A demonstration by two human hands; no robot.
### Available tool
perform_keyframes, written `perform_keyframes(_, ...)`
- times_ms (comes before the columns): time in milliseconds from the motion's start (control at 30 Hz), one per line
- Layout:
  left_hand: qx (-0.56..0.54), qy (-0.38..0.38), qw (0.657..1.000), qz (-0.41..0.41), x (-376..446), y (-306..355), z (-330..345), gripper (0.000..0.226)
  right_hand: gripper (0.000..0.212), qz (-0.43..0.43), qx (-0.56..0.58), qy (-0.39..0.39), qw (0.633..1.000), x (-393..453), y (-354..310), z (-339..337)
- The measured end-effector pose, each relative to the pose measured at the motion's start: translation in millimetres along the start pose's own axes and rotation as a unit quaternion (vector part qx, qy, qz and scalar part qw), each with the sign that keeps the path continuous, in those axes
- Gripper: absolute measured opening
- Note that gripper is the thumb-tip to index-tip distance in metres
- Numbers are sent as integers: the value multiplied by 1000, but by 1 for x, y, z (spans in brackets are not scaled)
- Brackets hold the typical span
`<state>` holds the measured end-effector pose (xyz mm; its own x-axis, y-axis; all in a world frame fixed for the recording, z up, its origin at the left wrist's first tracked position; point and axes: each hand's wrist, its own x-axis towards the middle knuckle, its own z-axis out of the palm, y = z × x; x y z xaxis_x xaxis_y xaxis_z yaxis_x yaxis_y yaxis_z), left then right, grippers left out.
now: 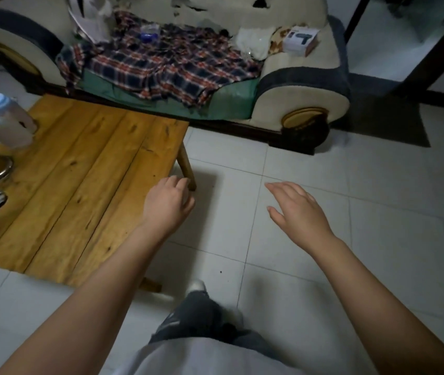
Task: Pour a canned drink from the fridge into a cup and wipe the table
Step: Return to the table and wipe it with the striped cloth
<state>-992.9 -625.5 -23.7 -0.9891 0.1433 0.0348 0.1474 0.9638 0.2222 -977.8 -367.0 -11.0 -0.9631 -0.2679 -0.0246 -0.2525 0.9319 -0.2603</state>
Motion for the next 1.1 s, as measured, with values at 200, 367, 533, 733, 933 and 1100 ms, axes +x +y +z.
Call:
perform_keyframes(200, 19, 1, 997, -75, 48, -48, 11, 39, 48, -69, -14, -12, 997, 93, -4, 4)
perform_keyframes(367, 11, 20, 992, -124, 105, -96, 10, 38, 49, -116, -21, -24, 993, 190, -21, 12)
perform_keyframes(533, -2, 21, 984, -174, 159, -148, 1, 38, 49, -175, -33, -48, 983, 292, -55, 21)
perform_keyframes(733, -4, 36, 968, -247, 186, -206, -21, 40, 48, -256, -18, -69, 964, 380, -108, 36)
perform_keyframes(933, 3, 42, 933, -357, 164, -250, -31, 41, 50, -351, -7, -108, 930, 435, -165, 57)
perform_keyframes(1100, -7, 51, 883, -466, 136, -264, -35, 42, 49, -432, 8, -141, 891, 465, -211, 73)
